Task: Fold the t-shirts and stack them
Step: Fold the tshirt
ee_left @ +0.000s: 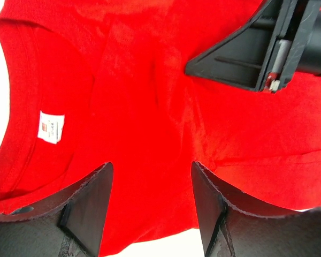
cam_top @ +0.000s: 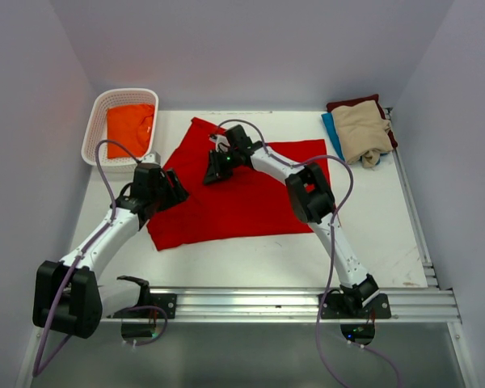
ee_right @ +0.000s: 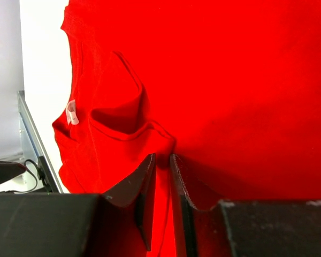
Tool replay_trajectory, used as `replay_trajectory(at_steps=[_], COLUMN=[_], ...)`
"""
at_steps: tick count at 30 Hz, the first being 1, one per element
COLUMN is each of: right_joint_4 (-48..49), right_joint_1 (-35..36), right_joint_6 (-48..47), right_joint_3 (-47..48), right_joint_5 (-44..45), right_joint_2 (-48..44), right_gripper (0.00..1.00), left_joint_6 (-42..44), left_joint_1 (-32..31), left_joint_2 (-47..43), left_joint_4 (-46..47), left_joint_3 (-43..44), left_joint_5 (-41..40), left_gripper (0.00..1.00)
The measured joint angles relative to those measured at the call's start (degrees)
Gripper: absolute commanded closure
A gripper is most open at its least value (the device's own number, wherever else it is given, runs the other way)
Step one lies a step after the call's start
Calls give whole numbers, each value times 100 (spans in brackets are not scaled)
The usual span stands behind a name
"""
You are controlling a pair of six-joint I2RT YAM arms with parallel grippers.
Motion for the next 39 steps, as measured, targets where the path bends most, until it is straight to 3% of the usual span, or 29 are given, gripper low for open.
replay_trajectory(at_steps=[4,9,39], right_joint_4=[79,293,1626], right_joint_1=[0,-2,15], right_joint_6=[52,136,188], right_joint_3=[-44,-186,-2448], right_joint_5=[-9,-74,317], right_joint_2=[0,0,-1545], right_gripper=[83,100,100], left_joint_6=[4,37,42], left_joint_1=[35,70,144], left_joint_2=[2,2,17], left_joint_4=[9,15,153], left_joint_3=[-85,-116,-295], left_joint_5=[52,81,210], left_gripper=[37,38,40])
